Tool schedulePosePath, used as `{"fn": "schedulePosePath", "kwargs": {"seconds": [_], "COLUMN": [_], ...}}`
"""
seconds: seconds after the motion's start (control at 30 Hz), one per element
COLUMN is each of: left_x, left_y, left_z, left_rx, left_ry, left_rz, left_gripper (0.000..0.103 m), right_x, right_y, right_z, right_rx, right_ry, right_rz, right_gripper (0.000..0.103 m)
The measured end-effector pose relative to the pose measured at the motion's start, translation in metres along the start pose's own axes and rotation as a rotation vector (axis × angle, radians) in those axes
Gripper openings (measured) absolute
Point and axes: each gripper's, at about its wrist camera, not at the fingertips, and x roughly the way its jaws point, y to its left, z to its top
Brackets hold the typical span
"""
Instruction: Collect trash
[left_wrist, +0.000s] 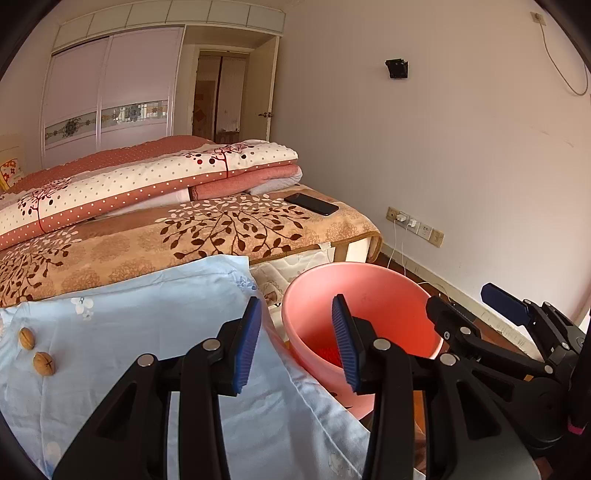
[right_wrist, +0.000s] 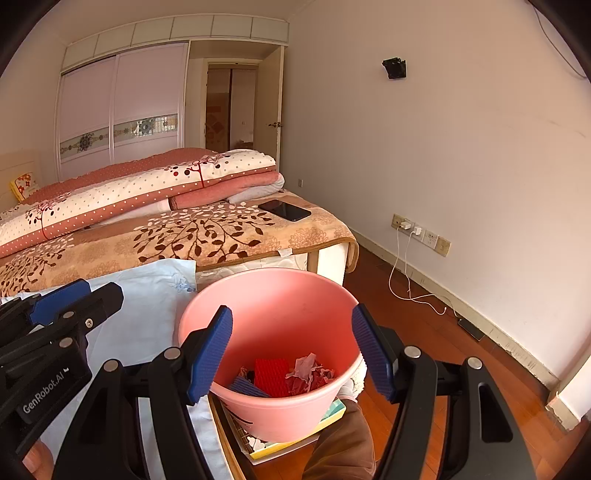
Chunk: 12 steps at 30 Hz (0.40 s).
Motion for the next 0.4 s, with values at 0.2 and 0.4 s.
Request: {"fn": "schedulePosePath", "kwargs": {"seconds": [0.2, 0.4], "left_x": [0.0, -0.002], "left_y": [0.009, 0.024], "left_z": [0.0, -0.006], "left_rx": [-0.024, -0.035], "left_ry": [0.012, 0.025], "left_rz": [0.027, 0.063], "left_gripper": [0.04, 0.04], "right_x": [0.001, 0.005], "right_y": [0.005, 0.016], "right_z": [0.001, 0.001], "right_rx": [-0.009, -0.033], "right_ry": [0.004, 0.012], "right_rz": [0.011, 0.038], "right_gripper": [0.066, 0.066]}}
